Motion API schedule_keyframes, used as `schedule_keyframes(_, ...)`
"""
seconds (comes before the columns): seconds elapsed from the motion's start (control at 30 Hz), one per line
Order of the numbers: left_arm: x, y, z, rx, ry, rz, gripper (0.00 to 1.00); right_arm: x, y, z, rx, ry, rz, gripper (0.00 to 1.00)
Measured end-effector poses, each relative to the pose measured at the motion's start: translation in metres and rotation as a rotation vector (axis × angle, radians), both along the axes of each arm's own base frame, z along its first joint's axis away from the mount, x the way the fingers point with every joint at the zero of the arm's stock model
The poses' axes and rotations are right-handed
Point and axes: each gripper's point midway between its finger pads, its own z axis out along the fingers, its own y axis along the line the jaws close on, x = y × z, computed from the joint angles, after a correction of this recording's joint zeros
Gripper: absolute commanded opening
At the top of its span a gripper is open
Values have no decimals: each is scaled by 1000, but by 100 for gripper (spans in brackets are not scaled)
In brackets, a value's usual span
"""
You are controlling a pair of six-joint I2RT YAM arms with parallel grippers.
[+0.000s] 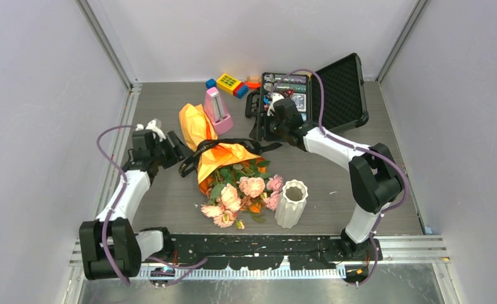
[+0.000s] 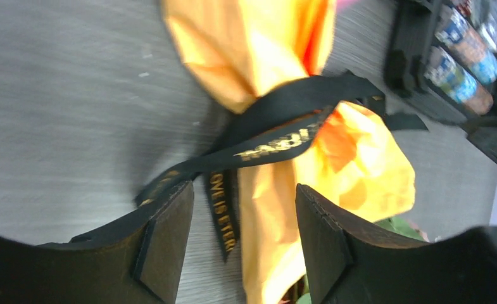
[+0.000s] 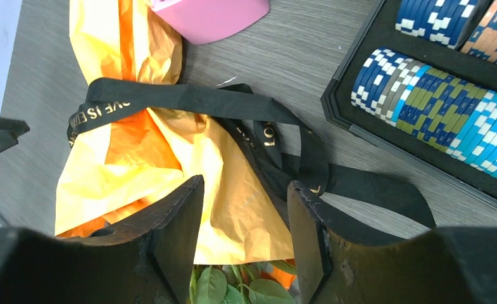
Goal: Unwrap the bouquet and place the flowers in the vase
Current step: Untie the ribbon from the wrapping paper.
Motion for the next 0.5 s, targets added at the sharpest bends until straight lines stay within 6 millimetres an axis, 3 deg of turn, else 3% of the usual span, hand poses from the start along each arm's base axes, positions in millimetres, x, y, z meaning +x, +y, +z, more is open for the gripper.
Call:
schedule_keyframes(0.27, 36, -64, 18, 100, -35, -263, 65, -14, 1, -10, -2, 20, 63, 58)
schedule_keyframes(0.5, 55, -75, -1, 277, 10, -342, 65, -22, 0, -14, -5, 29, 90, 58)
